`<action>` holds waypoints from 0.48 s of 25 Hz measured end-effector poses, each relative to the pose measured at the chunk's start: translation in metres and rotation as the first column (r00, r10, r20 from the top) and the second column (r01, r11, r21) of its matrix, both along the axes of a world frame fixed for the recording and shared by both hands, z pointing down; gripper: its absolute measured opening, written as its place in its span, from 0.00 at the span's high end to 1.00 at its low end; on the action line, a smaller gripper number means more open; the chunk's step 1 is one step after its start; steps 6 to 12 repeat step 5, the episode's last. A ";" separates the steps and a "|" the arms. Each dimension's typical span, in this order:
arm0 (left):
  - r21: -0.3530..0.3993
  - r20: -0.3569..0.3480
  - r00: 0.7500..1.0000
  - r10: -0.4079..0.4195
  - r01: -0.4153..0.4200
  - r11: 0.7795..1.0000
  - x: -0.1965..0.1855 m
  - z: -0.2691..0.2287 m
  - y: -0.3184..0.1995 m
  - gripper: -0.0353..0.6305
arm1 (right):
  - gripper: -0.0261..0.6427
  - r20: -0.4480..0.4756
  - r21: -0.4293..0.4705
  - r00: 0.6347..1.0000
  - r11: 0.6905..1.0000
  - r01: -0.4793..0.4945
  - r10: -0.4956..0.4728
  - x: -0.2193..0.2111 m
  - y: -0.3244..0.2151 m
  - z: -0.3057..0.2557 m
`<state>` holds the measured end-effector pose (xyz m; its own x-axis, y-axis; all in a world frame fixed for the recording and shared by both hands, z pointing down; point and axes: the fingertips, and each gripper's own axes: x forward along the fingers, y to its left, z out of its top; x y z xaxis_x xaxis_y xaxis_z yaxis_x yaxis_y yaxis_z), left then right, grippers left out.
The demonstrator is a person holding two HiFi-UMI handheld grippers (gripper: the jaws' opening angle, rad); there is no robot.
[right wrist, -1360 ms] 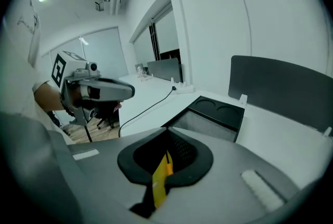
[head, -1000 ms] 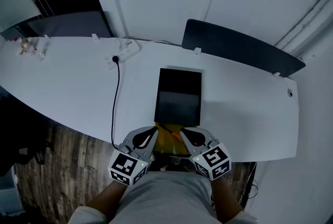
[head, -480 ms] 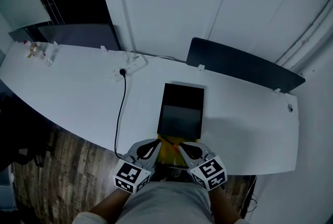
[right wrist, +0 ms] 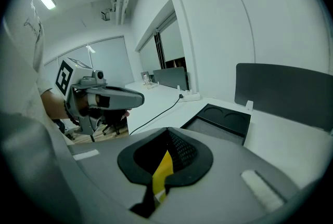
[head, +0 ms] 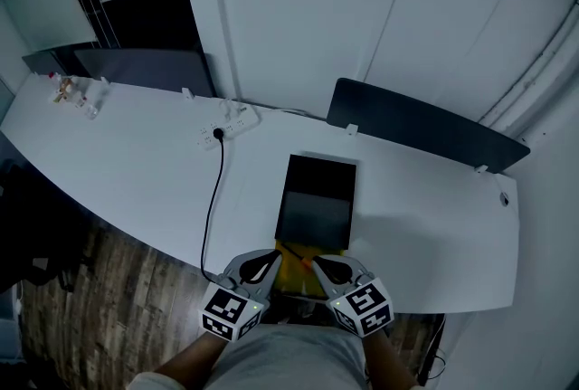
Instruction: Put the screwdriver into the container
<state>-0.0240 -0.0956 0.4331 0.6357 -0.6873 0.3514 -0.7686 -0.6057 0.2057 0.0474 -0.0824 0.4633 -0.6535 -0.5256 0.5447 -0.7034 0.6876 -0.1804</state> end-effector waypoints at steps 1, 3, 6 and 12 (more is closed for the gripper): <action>0.000 0.001 1.000 0.001 -0.001 1.000 0.000 0.000 0.001 0.95 | 0.94 -0.002 0.001 1.000 1.000 0.001 -0.001 0.000 0.000 0.000; 0.000 0.001 1.000 0.002 -0.002 1.000 0.001 -0.001 0.001 0.95 | 0.94 -0.005 0.003 1.000 1.000 0.001 -0.001 0.001 0.000 -0.001; 0.001 0.001 1.000 0.003 -0.003 1.000 0.001 -0.002 0.002 0.95 | 0.94 -0.006 0.005 1.000 1.000 0.000 0.000 0.001 0.000 -0.001; 0.001 0.001 1.000 0.003 -0.003 1.000 0.001 -0.002 0.002 0.95 | 0.94 -0.006 0.005 1.000 1.000 0.000 0.000 0.001 0.000 -0.001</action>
